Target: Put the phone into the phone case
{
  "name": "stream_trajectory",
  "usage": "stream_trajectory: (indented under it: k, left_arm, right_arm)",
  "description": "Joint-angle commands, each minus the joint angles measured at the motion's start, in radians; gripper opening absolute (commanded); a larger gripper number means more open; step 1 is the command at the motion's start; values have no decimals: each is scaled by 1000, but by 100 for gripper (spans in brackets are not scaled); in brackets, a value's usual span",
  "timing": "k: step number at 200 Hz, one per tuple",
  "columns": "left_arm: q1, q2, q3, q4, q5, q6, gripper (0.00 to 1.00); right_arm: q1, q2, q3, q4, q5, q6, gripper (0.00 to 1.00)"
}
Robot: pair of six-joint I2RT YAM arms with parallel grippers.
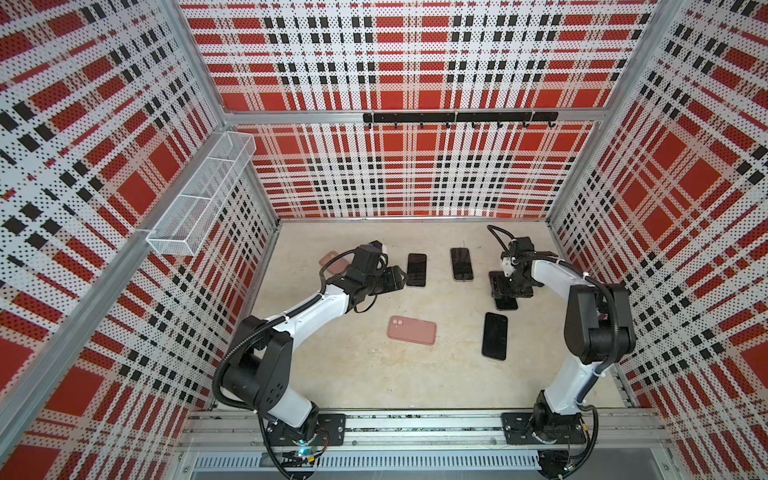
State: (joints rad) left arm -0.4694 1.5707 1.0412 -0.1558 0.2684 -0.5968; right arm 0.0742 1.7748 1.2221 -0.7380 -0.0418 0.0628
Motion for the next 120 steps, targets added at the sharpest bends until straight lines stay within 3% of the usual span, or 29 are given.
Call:
stream_trajectory:
  k: [1,33,71,120]
  left_arm:
    - [15,36,19,61,120,-10,61]
    - [21,74,13,138,284,-46,63]
    - [38,66,-67,275,432,-116,68]
    - [46,92,-108,299,492,-127,70]
  right_arm:
    - [68,-104,-37,31,-80,-68,46]
    - [190,-174,-67,58,-201,-160,44]
    - [329,-177,-92,103,-306,-356,46]
    - [425,-137,-61,143,-362,-501,46]
